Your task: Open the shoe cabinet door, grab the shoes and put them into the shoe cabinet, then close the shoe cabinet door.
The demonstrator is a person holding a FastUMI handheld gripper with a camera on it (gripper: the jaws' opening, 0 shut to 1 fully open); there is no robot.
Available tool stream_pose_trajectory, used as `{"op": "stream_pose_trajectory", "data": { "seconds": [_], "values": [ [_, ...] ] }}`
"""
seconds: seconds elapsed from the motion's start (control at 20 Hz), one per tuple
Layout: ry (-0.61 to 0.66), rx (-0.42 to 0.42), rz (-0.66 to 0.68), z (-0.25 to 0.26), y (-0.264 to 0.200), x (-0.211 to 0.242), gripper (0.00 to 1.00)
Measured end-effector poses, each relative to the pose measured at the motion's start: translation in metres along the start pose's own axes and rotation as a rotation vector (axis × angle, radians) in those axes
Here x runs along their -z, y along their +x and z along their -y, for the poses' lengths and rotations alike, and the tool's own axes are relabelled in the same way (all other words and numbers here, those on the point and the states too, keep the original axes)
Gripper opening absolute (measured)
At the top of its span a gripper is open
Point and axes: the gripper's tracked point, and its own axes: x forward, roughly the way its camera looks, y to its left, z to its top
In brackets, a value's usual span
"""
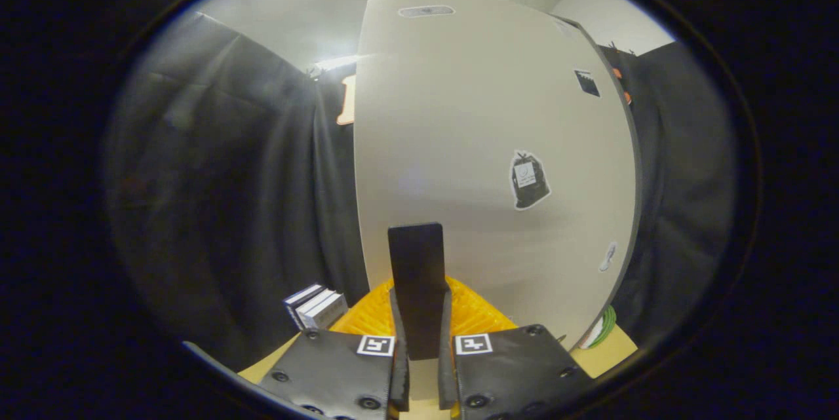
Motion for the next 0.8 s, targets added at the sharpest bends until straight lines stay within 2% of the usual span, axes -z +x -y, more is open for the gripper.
{"op": "stream_pose_trajectory", "data": {
  "seconds": [0.4, 0.6, 0.8],
  "values": [
    [-0.011, -0.192, -0.04, 0.042, -0.076, -0.002, 0.19],
    [-0.026, -0.187, -0.038, 0.082, -0.117, -0.01, 0.19],
    [-0.02, -0.129, -0.027, 0.127, -0.149, -0.014, 0.18]
  ]
}}
